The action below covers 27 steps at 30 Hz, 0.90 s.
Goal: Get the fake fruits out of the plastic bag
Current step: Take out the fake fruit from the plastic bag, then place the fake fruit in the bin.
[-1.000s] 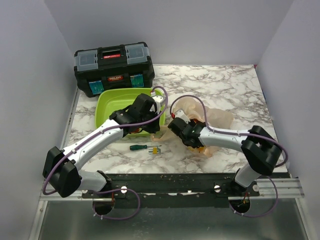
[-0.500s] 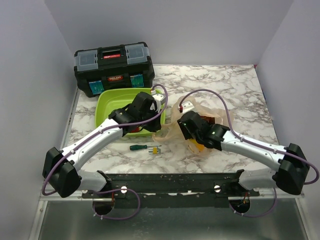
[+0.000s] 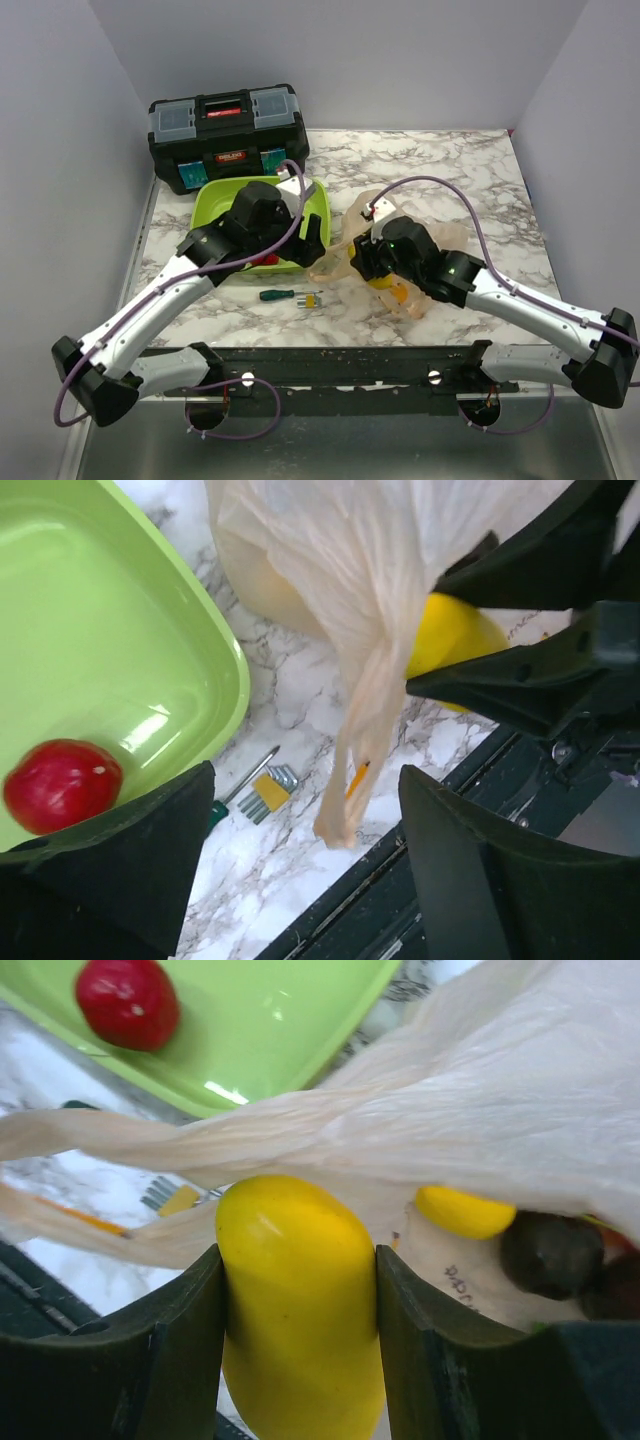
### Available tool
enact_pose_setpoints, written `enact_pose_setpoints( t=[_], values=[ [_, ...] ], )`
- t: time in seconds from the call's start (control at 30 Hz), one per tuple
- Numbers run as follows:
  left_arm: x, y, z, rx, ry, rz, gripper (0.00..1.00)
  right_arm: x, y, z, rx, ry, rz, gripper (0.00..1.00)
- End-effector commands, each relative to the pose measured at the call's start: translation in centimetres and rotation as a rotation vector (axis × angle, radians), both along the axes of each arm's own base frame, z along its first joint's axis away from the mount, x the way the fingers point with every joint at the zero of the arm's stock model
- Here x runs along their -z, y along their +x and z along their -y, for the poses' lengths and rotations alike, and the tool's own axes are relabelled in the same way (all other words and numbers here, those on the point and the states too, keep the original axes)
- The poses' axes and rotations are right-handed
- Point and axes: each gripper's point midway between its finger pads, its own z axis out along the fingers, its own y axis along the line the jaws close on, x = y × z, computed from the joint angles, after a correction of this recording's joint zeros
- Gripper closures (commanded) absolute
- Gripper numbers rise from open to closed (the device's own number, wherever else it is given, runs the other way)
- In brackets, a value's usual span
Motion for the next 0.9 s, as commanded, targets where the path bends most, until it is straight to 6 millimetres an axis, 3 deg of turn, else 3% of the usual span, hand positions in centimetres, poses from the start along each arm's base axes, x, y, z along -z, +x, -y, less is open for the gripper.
enact_pose_setpoints(
  t=[0.0, 0.23, 0.4, 0.53, 0.63, 0.77, 0.87],
  values=[
    [-5.3, -0.7, -2.6, -0.049, -0.048, 0.153, 0.24, -3.7, -1.5, -2.7, -0.124, 0.143, -0.029, 0.99],
    [-9.5, -2.0, -6.8, -0.170, -0.110, 0.336, 0.16, -8.3, -2.8, -3.9, -0.162, 0.293, -0.051, 0.99],
    [-11.6, -2.3, -10.4, -0.292, -0.111, 0.446, 0.14, -14.4, -5.2, -7.7, -0.346, 0.540, -0.068, 0.99],
    [-12.5, -2.6, -13.2, -0.391, -0.103, 0.522, 0.13, -17.5, -2.7, -9.5, -0.271, 0.631, -0.033, 0.99],
    [-12.7, -2.9, -15.1, -0.459, -0.110, 0.569, 0.11, -18.0, -0.3, -11.6, -0.218, 0.690, -0.028, 0.99],
    [-12.4, -3.8, -16.6, -0.492, -0.120, 0.604, 0.09, -15.4, 3.6, -16.1, -0.118, 0.653, -0.101, 0.99],
    [-11.8, -4.5, -17.4, -0.508, -0.116, 0.602, 0.09, -13.1, 6.3, -18.3, 0.022, 0.581, -0.084, 0.99]
  ],
)
